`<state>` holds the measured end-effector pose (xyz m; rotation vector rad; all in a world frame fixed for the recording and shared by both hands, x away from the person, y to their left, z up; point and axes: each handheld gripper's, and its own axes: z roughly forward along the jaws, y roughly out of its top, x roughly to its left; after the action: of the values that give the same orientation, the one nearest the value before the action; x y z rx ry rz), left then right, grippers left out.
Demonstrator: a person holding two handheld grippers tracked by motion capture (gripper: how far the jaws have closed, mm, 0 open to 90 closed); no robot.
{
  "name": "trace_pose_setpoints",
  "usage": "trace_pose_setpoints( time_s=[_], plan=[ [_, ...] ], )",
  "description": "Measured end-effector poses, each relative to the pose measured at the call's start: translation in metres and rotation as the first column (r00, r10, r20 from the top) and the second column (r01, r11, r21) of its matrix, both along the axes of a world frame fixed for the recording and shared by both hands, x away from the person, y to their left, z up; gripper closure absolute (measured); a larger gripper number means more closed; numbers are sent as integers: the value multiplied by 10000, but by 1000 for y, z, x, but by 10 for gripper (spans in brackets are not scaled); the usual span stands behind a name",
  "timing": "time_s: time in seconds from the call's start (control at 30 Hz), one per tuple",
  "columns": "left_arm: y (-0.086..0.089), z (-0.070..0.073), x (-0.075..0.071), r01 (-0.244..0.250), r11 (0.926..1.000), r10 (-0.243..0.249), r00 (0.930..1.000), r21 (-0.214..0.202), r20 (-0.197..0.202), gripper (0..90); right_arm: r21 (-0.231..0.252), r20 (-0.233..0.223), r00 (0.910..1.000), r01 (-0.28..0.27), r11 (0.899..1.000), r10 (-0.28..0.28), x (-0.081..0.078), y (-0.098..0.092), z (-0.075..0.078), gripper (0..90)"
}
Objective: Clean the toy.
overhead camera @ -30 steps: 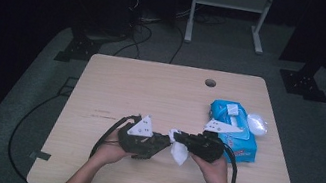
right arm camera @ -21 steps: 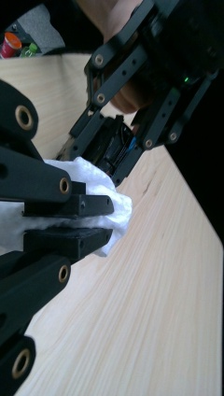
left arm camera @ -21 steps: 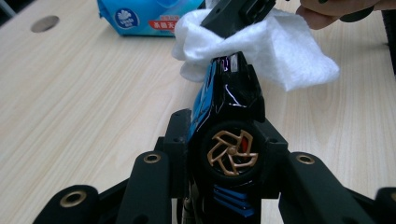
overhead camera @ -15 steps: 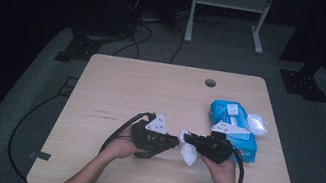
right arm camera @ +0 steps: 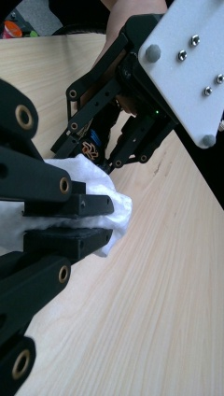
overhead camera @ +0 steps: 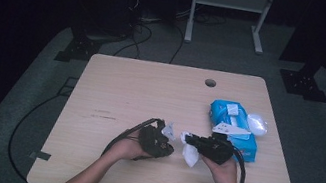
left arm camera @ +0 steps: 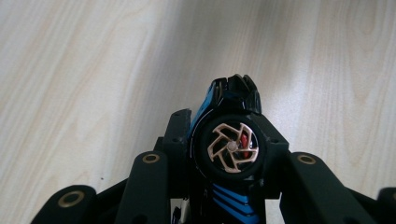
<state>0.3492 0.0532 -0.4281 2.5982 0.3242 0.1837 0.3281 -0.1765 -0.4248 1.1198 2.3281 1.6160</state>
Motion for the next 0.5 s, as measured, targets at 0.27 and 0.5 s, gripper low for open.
trace_pose_setpoints(
  time_s=[0.27,0.5],
  plan=[
    [27,15,-3,-257,9945,245,9996,-1017,-133,558,50,-134,9995,-283,9996,284,0,11,-2,834],
    [63,21,-4,-826,9711,702,9956,-2238,-629,528,-63,-262,9956,-903,9959,901,0,34,-4,833]
  ],
)
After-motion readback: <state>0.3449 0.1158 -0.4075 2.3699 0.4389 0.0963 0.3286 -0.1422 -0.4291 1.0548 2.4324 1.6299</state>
